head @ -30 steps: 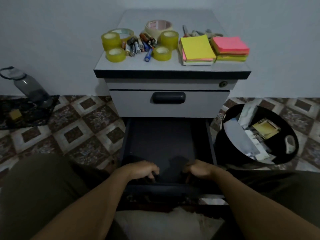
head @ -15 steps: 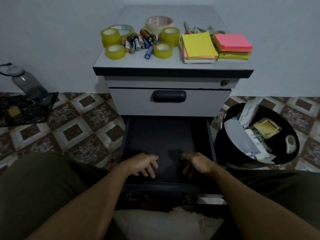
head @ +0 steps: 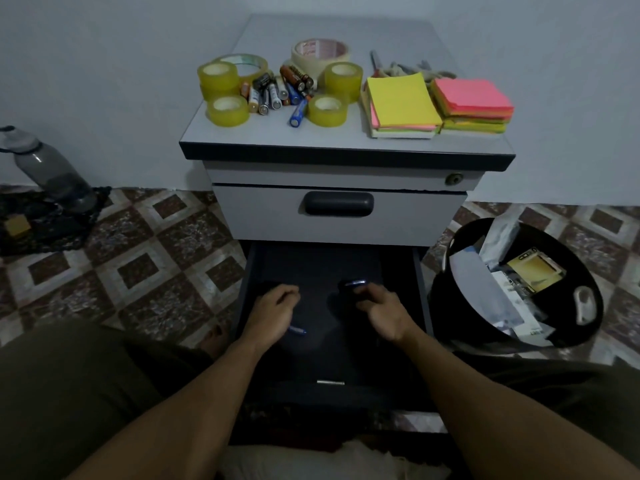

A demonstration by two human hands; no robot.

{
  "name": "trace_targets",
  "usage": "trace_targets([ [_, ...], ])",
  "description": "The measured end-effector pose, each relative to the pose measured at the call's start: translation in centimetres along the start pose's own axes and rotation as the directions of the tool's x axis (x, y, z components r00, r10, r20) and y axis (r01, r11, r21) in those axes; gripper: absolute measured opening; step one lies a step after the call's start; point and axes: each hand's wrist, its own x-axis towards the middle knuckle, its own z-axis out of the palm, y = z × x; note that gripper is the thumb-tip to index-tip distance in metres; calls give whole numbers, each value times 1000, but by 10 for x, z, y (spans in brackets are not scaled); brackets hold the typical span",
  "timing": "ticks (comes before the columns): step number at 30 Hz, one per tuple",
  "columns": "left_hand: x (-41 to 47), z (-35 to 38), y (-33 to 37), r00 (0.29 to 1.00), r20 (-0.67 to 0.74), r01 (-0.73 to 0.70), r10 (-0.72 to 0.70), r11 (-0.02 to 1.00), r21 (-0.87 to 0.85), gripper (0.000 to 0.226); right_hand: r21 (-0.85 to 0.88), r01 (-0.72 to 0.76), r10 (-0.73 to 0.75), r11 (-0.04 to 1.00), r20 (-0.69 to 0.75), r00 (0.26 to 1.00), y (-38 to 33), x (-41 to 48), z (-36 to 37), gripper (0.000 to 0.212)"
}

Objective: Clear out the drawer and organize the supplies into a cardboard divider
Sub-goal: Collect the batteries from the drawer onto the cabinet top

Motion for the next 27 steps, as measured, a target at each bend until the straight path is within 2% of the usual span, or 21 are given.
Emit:
trace_targets([
  [5,20,4,-6,991,117,83,-73,993,-90,25,-172,47,-23,984,141,990,-21,42,-1,54],
  [10,26,3,-8,989,116,99,-93,994,-53,25,-257,24,37,966,231,972,-24,58,-1,56],
  [14,26,4,-8,995,85,59,-58,998,-15,19,-163,-20,50,986,180,982,-12,52,-3,52],
  [17,23,8,-10,988,136,66,-70,997,29,18,-146,-65,88,987,158,984,-3,46,-1,44],
  [21,20,4,-14,973,208,82,-100,992,91,18,-22,-11,14,1000,159,987,5,38,5,26],
  [24,21,0,-15,942,303,125,-145,989,83,18,24,0,-4,1000,171,985,8,32,7,19],
  [27,21,-1,-15,920,340,167,-195,980,112,18,87,-6,-9,996,166,986,6,24,11,19],
])
